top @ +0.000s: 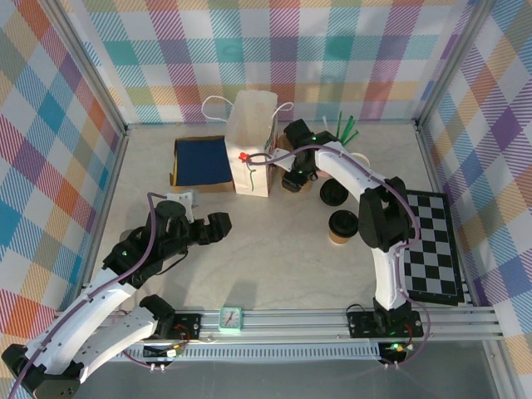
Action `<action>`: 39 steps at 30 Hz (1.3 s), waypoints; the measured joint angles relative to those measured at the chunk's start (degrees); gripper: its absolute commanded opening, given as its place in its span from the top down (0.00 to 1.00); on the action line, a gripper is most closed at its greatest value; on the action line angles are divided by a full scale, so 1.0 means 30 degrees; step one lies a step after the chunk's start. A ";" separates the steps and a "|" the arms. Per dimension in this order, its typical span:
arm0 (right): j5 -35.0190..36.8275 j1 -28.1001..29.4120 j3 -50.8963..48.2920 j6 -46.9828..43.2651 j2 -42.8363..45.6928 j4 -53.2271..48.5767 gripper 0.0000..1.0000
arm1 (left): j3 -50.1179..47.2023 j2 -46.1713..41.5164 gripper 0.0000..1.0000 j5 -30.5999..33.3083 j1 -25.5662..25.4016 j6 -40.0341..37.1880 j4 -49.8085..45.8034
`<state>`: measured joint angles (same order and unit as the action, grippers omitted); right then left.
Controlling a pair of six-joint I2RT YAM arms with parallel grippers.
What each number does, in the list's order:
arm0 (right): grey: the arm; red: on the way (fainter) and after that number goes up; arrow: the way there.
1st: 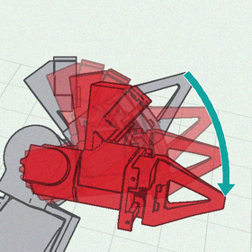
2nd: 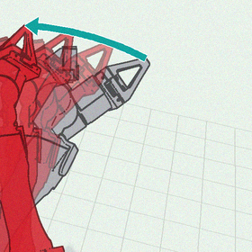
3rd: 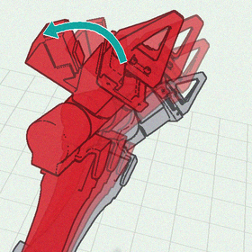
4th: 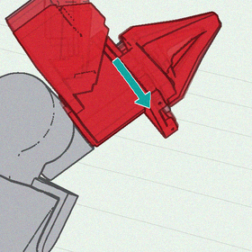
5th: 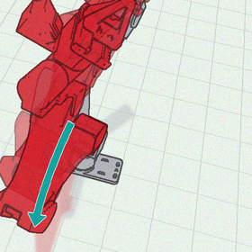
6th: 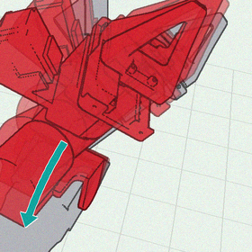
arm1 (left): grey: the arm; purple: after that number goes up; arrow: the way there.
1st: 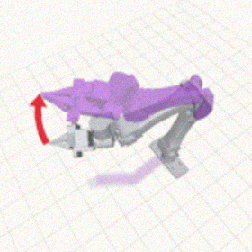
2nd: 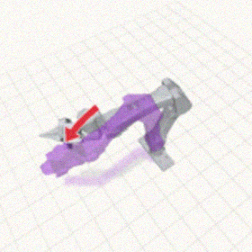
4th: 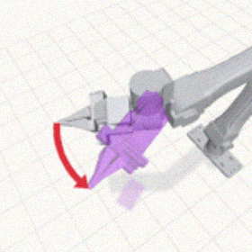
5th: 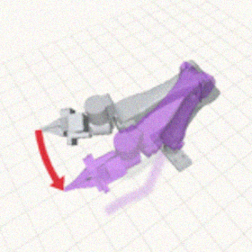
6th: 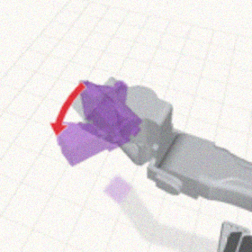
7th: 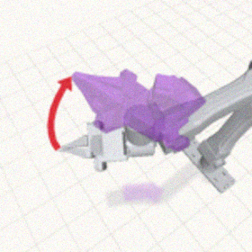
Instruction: Pack the takeout coffee
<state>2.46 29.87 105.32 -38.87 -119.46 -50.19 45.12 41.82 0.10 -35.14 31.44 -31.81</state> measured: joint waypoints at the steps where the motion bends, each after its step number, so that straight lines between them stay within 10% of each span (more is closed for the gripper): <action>1: 0.0044 0.0000 0.0000 0.0000 -0.0029 -0.0007 0.49 | 0.0000 0.0000 0.12 0.0000 0.0000 0.0000 0.0000; 12: 0.0022 0.0007 0.0007 -0.0219 -0.0423 0.0000 0.78 | 0.0000 0.0000 0.12 0.0000 0.0000 0.0000 0.0007; 39: -0.0029 0.0437 0.0393 -0.0197 -0.0415 -0.0831 0.83 | -0.0117 0.0044 0.12 0.0007 0.0000 0.0000 0.0138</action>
<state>2.37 31.18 106.50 -39.46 -120.70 -52.69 44.77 41.95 0.12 -35.14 31.44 -31.40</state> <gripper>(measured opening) 0.160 0.881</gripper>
